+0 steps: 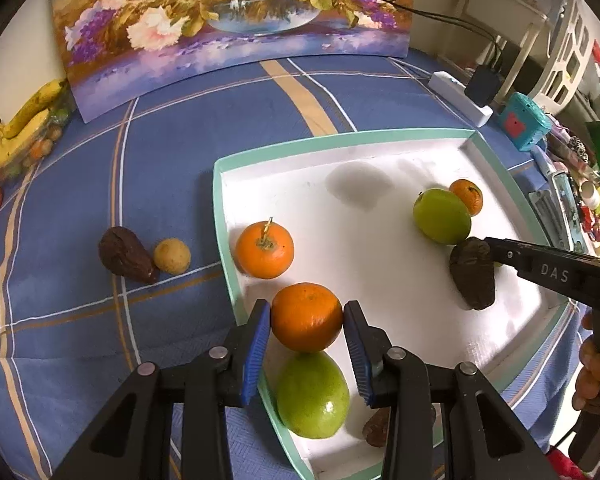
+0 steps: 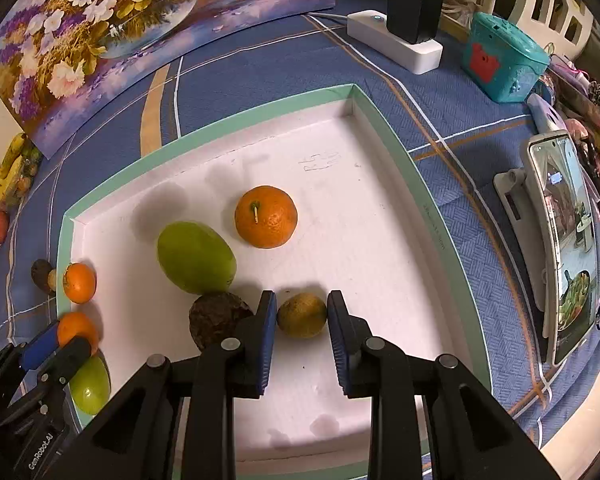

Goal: Organize fruits
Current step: 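Open the left tool to drop the orange while the right tool releases the tan fruit, then lift both open tools away from the tray toward the cloth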

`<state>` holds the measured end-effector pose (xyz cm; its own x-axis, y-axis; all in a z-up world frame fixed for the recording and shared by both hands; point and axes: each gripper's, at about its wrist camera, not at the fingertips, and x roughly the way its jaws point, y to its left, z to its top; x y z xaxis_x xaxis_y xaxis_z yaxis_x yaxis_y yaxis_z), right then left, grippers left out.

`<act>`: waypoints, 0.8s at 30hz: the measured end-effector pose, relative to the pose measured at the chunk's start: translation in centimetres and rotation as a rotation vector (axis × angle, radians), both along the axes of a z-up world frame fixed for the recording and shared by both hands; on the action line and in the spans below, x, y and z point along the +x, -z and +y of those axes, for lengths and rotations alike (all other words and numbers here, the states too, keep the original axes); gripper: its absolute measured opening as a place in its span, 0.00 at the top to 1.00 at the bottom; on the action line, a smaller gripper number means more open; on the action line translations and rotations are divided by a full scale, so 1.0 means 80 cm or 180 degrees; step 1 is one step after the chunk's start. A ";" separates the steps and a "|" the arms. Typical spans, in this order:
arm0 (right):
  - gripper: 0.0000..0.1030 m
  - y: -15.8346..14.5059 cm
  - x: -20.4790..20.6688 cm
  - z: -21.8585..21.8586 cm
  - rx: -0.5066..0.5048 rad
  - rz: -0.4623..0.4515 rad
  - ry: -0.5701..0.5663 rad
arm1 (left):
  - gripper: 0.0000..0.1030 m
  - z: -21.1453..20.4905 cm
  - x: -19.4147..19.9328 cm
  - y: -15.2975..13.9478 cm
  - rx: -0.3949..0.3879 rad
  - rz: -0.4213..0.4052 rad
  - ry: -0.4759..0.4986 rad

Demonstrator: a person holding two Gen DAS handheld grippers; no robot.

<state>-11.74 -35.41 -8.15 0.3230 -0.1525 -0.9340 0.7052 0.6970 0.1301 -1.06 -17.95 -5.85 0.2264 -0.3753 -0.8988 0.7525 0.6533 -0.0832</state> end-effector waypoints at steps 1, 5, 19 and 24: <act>0.73 0.000 0.000 0.001 -0.0006 0.0005 -0.0004 | 0.61 0.000 0.000 0.001 0.0012 0.0002 -0.0006; 0.73 0.000 0.000 0.001 -0.0016 0.0011 -0.0008 | 0.61 0.001 0.003 0.003 0.0019 0.0027 -0.0025; 0.66 -0.004 0.003 0.004 -0.0067 0.0056 -0.0001 | 0.54 0.009 0.009 -0.021 -0.0142 0.0080 -0.0085; 0.66 -0.026 0.000 0.005 -0.0199 -0.0044 0.0005 | 0.53 0.022 0.016 -0.047 -0.0308 0.0051 -0.0191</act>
